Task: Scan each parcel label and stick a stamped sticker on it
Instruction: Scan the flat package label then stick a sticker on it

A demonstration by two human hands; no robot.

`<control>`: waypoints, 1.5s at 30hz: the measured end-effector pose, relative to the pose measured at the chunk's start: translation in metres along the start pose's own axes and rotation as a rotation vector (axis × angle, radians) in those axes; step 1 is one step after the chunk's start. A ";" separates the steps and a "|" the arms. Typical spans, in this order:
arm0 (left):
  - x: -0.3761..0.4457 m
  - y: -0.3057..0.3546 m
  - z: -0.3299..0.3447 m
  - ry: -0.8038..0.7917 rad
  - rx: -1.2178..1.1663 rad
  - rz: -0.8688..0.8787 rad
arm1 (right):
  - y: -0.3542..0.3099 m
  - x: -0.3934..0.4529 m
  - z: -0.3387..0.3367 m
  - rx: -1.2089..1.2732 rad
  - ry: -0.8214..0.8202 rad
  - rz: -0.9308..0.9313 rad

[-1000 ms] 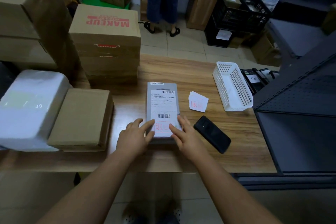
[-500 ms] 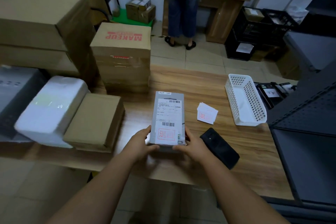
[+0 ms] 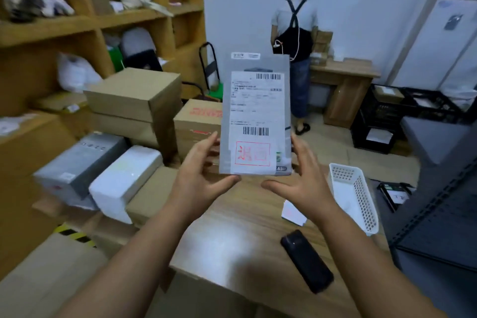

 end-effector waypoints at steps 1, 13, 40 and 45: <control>-0.002 0.010 -0.006 0.005 0.011 0.004 | -0.012 0.001 -0.003 0.014 -0.012 -0.038; -0.091 0.056 -0.142 0.193 0.078 -0.007 | -0.130 -0.034 0.076 0.108 -0.115 -0.250; -0.713 0.165 -0.552 1.313 1.064 -0.889 | -0.562 -0.477 0.591 0.803 -1.556 -0.828; -0.745 0.179 -0.557 1.511 1.109 -1.019 | -0.603 -0.534 0.640 0.808 -1.866 -0.913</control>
Point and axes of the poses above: each hand's wrist, its own x-axis towards the middle knuckle, its own z-axis out of the palm, y = z × x, the point moved 2 cm from there along x, towards the middle knuckle
